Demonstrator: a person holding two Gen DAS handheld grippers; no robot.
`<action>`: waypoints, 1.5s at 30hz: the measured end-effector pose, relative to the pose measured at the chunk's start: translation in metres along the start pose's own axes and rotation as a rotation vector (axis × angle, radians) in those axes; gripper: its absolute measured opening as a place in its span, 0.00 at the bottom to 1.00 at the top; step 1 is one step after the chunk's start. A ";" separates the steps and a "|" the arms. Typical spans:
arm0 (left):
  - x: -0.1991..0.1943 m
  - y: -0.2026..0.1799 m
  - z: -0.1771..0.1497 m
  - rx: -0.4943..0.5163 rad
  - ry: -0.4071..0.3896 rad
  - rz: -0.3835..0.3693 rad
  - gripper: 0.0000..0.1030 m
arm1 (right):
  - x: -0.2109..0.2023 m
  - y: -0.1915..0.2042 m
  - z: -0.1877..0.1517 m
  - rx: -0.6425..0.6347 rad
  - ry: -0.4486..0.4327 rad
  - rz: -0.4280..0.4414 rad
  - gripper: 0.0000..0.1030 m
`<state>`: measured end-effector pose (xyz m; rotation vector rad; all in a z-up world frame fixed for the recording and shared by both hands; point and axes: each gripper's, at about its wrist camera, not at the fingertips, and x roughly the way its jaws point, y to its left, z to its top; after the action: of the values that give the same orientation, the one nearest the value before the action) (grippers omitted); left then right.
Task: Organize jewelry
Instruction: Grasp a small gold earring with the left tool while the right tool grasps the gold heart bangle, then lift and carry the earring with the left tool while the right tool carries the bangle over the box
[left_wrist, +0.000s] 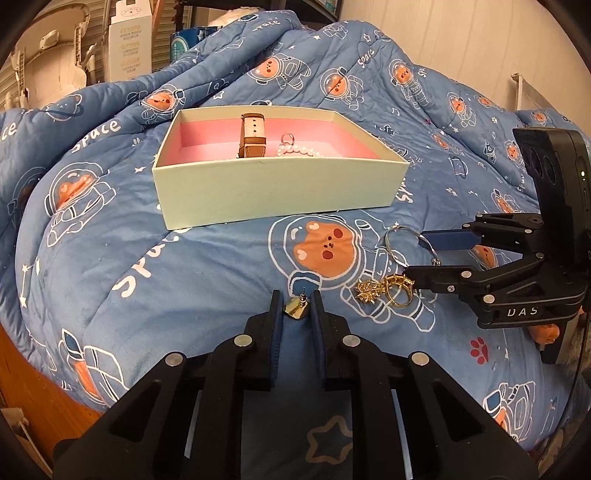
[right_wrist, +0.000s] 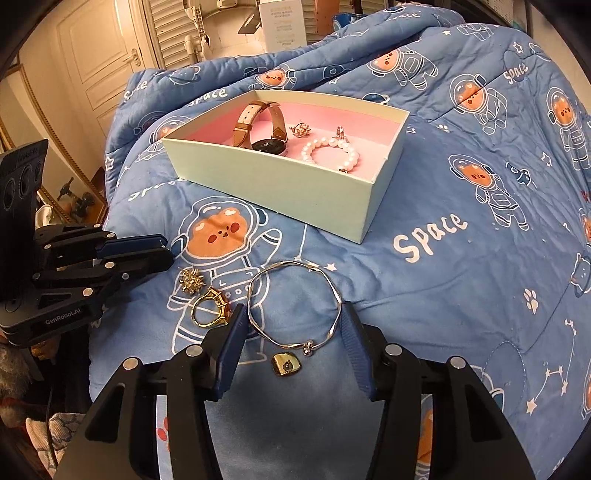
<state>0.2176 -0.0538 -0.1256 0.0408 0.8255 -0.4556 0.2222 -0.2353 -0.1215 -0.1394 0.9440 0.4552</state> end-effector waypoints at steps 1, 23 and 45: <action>-0.001 0.000 0.000 -0.005 -0.004 0.000 0.15 | -0.001 0.000 0.000 0.004 -0.003 -0.001 0.48; -0.032 0.003 0.036 -0.029 -0.073 0.008 0.15 | -0.034 0.009 0.028 0.004 -0.107 0.024 0.48; 0.001 0.053 0.134 -0.036 -0.076 0.113 0.15 | -0.017 0.002 0.107 -0.045 -0.119 -0.011 0.48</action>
<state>0.3334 -0.0350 -0.0426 0.0366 0.7519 -0.3338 0.2926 -0.2058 -0.0450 -0.1568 0.8166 0.4699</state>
